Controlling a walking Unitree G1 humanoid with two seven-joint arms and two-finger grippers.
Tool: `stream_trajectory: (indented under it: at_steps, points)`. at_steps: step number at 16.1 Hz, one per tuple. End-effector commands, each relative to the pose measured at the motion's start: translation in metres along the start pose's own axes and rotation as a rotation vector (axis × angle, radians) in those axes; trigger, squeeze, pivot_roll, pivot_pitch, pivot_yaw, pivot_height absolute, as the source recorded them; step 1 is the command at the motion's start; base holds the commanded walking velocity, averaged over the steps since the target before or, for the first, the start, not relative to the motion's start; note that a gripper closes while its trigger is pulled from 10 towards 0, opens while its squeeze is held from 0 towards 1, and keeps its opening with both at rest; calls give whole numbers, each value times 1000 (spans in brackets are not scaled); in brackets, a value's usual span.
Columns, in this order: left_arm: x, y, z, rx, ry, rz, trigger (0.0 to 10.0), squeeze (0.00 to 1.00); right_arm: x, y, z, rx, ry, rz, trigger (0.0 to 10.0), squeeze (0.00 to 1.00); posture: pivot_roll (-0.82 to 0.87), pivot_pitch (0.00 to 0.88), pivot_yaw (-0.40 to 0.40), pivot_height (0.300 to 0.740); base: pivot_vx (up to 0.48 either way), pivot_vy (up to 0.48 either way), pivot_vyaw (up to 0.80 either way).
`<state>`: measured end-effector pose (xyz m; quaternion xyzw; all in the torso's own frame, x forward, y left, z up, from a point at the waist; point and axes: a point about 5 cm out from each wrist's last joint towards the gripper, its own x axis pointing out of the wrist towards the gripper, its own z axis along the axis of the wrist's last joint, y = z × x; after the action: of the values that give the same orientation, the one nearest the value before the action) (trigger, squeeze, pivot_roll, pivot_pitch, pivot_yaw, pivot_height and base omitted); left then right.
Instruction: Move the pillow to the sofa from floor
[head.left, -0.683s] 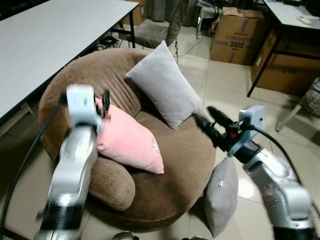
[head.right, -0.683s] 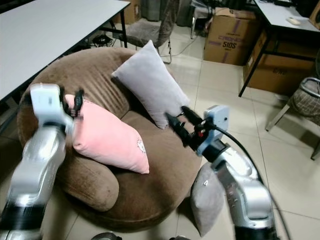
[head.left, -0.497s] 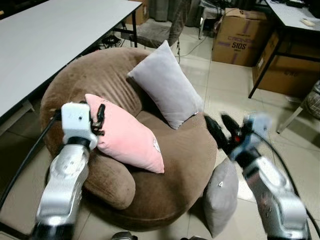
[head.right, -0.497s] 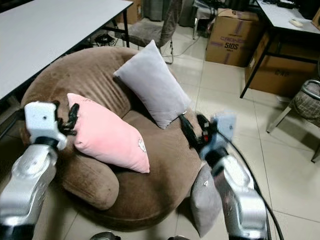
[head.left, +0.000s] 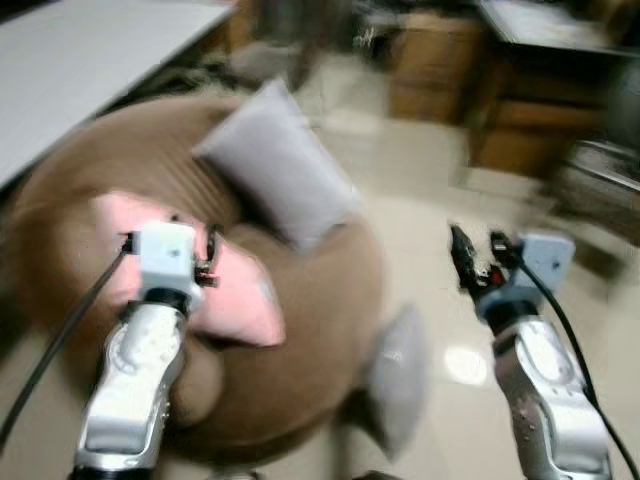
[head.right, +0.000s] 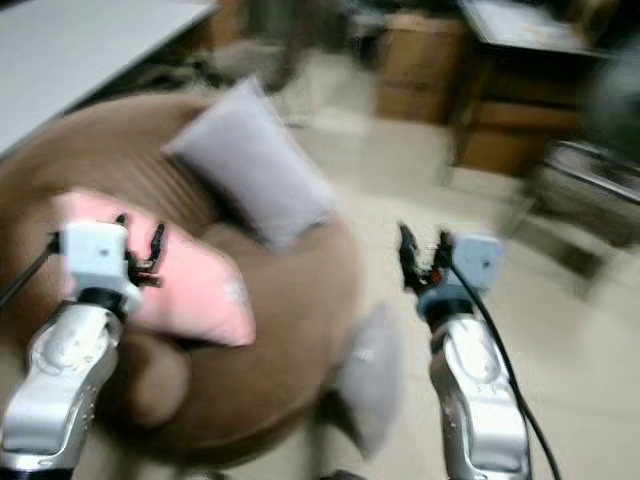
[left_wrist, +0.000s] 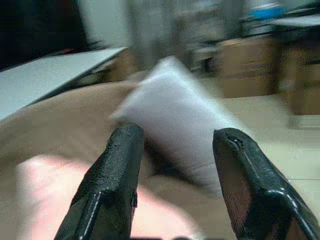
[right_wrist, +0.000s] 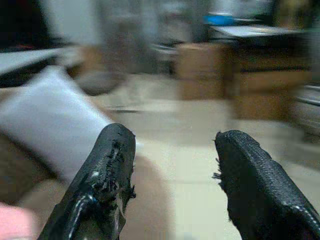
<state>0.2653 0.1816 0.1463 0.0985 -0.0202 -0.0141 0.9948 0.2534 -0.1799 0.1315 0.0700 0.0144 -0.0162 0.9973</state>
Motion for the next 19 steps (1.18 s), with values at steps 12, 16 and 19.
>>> stream_trajectory:
  at_steps: [12,16,19]
  points:
    - [7,-7,-1,74,-4,-43,10000,43,-3,4,-9,-72,47,-49,10000,0,10,0,-7,740,0,-150,-779]
    - [11,-7,-2,97,-10,-40,10000,63,-1,1,-16,-67,101,-40,10000,0,11,0,-9,740,0,0,0]
    - [12,-7,-4,100,-1,-31,10000,75,2,1,-16,-97,104,-10,10000,0,9,0,-8,740,278,0,0]
